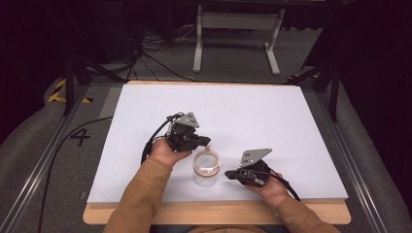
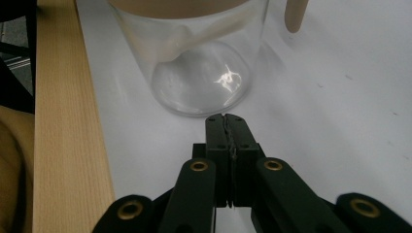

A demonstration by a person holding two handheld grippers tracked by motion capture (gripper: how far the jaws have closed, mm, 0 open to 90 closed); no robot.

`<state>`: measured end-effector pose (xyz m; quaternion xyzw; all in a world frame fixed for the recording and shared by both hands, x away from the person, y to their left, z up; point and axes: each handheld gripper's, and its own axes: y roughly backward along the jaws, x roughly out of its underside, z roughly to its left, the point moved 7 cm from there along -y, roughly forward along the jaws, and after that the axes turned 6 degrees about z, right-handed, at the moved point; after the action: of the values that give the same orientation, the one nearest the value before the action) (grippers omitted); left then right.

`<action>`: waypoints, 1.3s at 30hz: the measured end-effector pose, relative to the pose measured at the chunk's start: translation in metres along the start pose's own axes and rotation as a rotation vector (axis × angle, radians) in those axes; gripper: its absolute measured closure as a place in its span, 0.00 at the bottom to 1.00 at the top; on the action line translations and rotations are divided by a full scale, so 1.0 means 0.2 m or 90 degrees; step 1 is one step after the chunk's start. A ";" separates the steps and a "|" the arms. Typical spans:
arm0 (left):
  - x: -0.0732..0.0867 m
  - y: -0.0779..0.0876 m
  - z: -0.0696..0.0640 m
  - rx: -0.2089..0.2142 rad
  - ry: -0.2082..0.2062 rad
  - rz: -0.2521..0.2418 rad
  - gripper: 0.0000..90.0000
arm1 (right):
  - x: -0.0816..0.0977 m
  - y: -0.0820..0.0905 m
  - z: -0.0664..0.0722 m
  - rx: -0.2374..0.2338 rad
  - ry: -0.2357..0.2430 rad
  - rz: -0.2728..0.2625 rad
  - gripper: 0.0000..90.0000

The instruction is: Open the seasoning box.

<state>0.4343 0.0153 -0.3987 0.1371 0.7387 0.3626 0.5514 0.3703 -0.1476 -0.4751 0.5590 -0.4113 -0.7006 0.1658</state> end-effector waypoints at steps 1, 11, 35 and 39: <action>0.00 0.00 0.00 0.000 0.000 0.000 1.00 | 0.00 0.00 0.00 0.000 0.000 0.000 1.00; 0.00 0.00 0.01 0.011 0.011 -0.004 1.00 | -0.08 0.04 0.11 -0.051 0.010 -0.035 1.00; 0.01 0.00 0.01 0.017 0.015 -0.001 1.00 | -0.21 0.08 0.18 -0.150 -0.051 -0.158 1.00; 0.01 0.00 0.01 0.018 0.013 -0.002 1.00 | -0.21 0.08 0.18 -0.152 -0.057 -0.160 1.00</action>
<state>0.4362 0.0168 -0.3999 0.1403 0.7496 0.3527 0.5422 0.3478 -0.1142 -0.4334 0.5508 -0.2591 -0.7837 0.1239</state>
